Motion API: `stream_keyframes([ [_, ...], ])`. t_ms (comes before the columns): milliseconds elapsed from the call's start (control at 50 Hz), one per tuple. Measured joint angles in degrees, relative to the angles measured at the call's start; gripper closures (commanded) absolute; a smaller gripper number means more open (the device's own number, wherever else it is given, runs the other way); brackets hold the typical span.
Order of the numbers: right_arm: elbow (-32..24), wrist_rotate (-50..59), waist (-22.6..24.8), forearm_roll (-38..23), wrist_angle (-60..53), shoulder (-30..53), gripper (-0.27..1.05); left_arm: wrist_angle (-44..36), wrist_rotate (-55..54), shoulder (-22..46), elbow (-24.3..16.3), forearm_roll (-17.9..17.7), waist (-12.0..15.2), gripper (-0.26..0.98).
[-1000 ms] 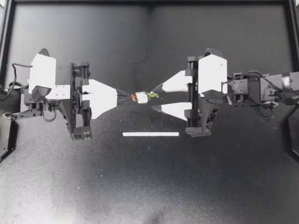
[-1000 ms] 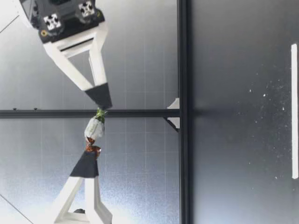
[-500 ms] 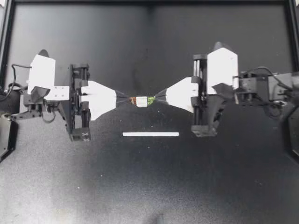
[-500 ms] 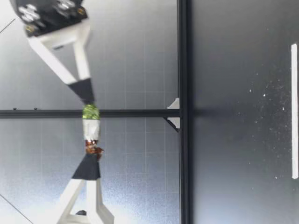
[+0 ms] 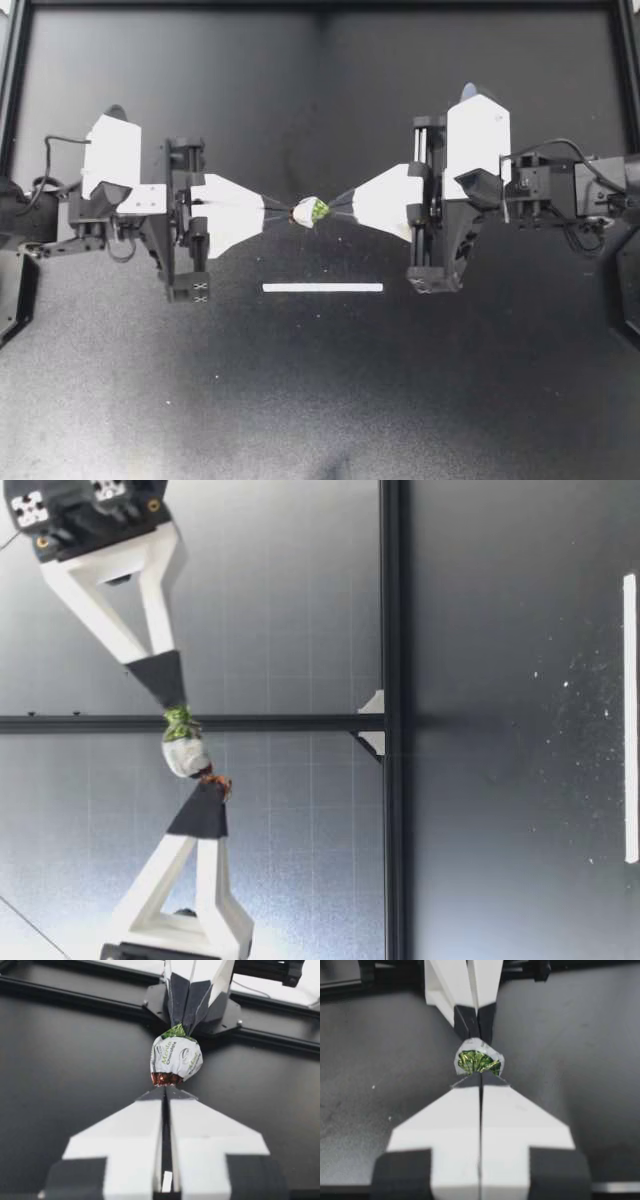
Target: Pick up the candy and unwrap it.
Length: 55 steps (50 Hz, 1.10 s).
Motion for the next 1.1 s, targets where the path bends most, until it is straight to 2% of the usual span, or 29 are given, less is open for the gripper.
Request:
stream_keyframes([
  [280, 0.9, 1.6, 0.0, 1.2, -0.1, -1.0, 1.0, 0.0, -6.8, -0.8, 0.3, -0.1, 0.0, 0.88],
  [500, 1.1, 6.2, 0.0, 1.9, 0.1, -1.1, 0.99, 0.1, -23.1, -0.9, 0.8, 0.7, 0.0, 0.88],
  [620, 1.1, 6.2, 0.0, 1.5, 0.2, -0.4, 0.93, -0.9, -30.4, -0.9, 1.7, 1.9, 0.0, 0.88],
  [800, 1.1, 5.3, 0.0, -0.1, -0.2, -0.3, 0.69, -2.9, -34.7, -1.0, 2.5, 2.1, 0.0, 0.88],
  [980, 1.8, 3.4, -0.1, -1.1, -1.7, -0.3, 0.25, -4.2, -36.6, -1.1, 2.5, 2.0, 0.0, 0.88],
  [1020, 2.1, 3.0, -0.1, -1.3, -2.0, -0.3, 0.2, -4.4, -37.3, -1.0, 2.6, 1.7, 0.0, 0.88],
  [1100, 2.9, 1.2, 0.0, -1.3, -3.1, -0.4, 0.21, -4.7, -39.0, -1.1, 2.5, 0.9, 0.0, 0.88],
])
